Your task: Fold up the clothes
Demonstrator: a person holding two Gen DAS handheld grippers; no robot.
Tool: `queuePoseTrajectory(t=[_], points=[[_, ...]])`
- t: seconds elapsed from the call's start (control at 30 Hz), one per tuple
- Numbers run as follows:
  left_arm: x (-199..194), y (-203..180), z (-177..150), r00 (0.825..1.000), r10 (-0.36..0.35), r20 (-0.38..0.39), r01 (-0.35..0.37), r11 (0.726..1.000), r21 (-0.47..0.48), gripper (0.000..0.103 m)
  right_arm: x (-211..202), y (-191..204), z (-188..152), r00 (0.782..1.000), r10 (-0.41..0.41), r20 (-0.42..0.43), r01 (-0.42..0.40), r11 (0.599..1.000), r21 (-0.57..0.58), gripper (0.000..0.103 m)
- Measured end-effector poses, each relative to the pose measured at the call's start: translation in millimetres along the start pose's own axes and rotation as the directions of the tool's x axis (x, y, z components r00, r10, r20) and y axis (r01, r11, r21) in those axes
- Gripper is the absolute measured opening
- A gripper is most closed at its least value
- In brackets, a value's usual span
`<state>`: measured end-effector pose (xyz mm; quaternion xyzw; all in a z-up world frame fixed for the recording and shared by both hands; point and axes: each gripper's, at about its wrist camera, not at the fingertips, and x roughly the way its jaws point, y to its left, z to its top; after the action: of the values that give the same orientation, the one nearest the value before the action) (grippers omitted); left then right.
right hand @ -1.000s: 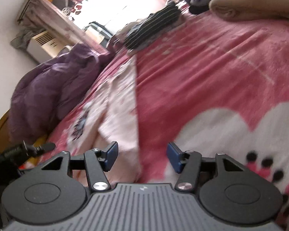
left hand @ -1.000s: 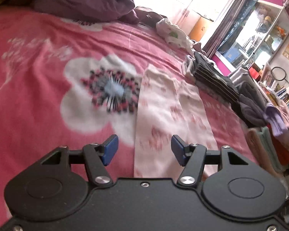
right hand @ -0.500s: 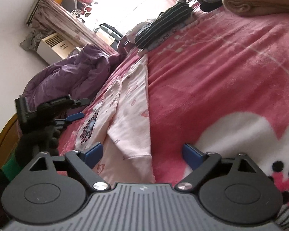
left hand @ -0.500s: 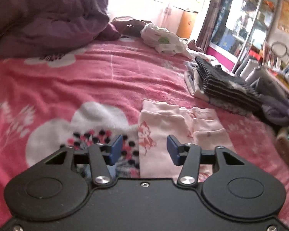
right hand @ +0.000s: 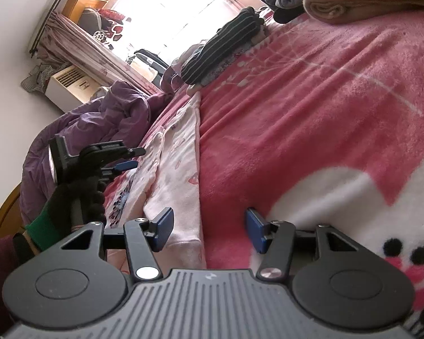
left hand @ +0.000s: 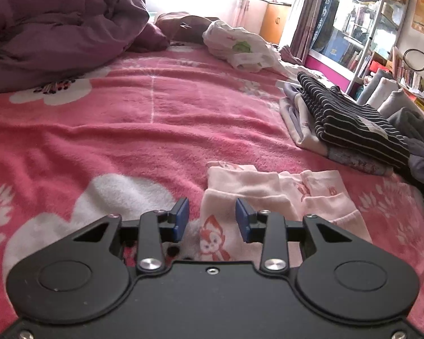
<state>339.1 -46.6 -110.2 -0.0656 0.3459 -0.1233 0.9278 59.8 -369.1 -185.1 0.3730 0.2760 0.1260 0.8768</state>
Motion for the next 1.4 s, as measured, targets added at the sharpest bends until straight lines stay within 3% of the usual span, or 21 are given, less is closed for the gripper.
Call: queuePoseTrajectory(t=[0.03, 0.1, 0.23, 0.43, 0.77, 1.4], points=[[1.5, -0.3, 1.0, 1.000, -0.001, -0.001, 0.001, 1.000, 0.004, 0.026, 0.3, 0.4, -0.5, 1.000, -0.001, 0.001, 0.001, 1.000, -0.003, 0.056], [2.6, -2.1, 2.3, 1.000, 0.002, -0.001, -0.002, 1.000, 0.022, 0.008, 1.0, 0.8, -1.0, 1.000, -0.001, 0.003, 0.001, 1.000, -0.008, 0.056], [-2.3, -3.3, 2.5, 1.000, -0.002, 0.008, 0.002, 0.999, 0.033, 0.001, 2.0, 0.6, -0.8, 1.000, -0.001, 0.004, 0.001, 1.000, -0.008, 0.056], [-32.4, -7.0, 4.9, 0.998, 0.007, 0.064, -0.011, 0.998, 0.065, 0.000, 2.2, 1.9, -1.9, 1.000, -0.004, 0.006, 0.004, 1.000, -0.018, 0.056], [-102.5, 13.5, 8.8, 0.983, 0.098, 0.158, -0.109, 0.992, 0.064, 0.000, 3.8, 7.3, -4.2, 1.000, -0.023, 0.004, 0.024, 0.997, -0.072, 0.057], [-179.9, 115.0, -33.8, 0.942, 0.295, 0.160, -0.295, 0.955, -0.023, 0.000, 3.9, 12.6, -9.2, 0.999, -0.034, 0.010, 0.035, 0.989, -0.141, 0.057]])
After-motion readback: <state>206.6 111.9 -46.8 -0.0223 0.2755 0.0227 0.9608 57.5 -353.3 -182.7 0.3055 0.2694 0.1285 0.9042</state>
